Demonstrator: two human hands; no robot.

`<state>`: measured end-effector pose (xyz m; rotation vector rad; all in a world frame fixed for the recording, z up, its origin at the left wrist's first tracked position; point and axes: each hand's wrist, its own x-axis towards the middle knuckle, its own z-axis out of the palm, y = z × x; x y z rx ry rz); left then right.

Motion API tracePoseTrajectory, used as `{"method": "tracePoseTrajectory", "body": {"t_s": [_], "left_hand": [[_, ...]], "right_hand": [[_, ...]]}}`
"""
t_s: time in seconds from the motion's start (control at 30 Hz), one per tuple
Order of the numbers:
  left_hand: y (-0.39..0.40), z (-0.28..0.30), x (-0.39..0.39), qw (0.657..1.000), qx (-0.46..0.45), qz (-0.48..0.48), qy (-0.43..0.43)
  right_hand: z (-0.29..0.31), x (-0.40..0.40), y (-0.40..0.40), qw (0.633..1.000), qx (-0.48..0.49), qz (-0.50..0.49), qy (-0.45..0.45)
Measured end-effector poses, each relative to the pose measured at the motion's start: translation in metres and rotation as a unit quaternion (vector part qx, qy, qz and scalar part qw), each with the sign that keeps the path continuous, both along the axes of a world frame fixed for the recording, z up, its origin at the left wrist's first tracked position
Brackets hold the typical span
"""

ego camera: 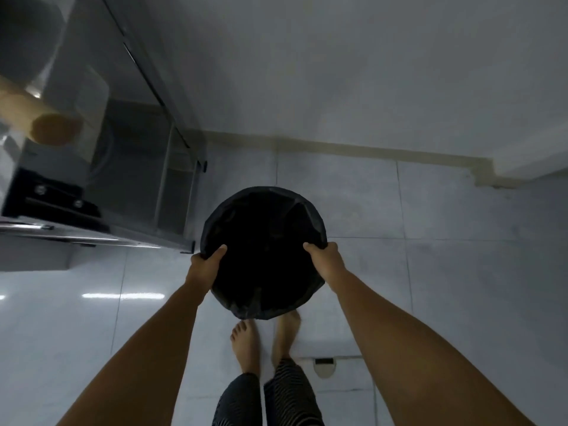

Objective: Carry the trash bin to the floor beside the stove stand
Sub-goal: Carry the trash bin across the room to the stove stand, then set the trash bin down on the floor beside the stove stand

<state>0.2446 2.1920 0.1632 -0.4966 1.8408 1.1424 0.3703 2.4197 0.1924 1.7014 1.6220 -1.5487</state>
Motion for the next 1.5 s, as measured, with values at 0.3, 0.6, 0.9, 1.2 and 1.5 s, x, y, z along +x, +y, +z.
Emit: {"method": "tracePoseTrajectory", "body": {"t_s": [0.3, 0.6, 0.9, 1.2, 1.5], "left_hand": [[0.019, -0.168, -0.035, 0.998, -0.027, 0.011, 0.047], [0.017, -0.230, -0.034, 0.992, -0.092, 0.016, 0.083], [0.014, -0.237, 0.006, 0.916, -0.199, -0.198, 0.285], [-0.003, -0.274, 0.014, 0.854, -0.239, -0.288, 0.363], [0.018, -0.283, -0.028, 0.842, -0.229, -0.296, 0.389]], "right_hand": [[-0.192, -0.036, 0.014, 1.000, 0.009, 0.004, 0.002], [-0.256, -0.047, 0.012, 0.999, 0.045, 0.018, 0.006], [-0.265, -0.014, -0.044, 0.894, 0.369, 0.254, -0.016], [-0.298, -0.003, -0.071, 0.891, 0.373, 0.254, -0.046], [-0.316, -0.034, -0.045, 0.868, 0.426, 0.255, -0.023]]}}
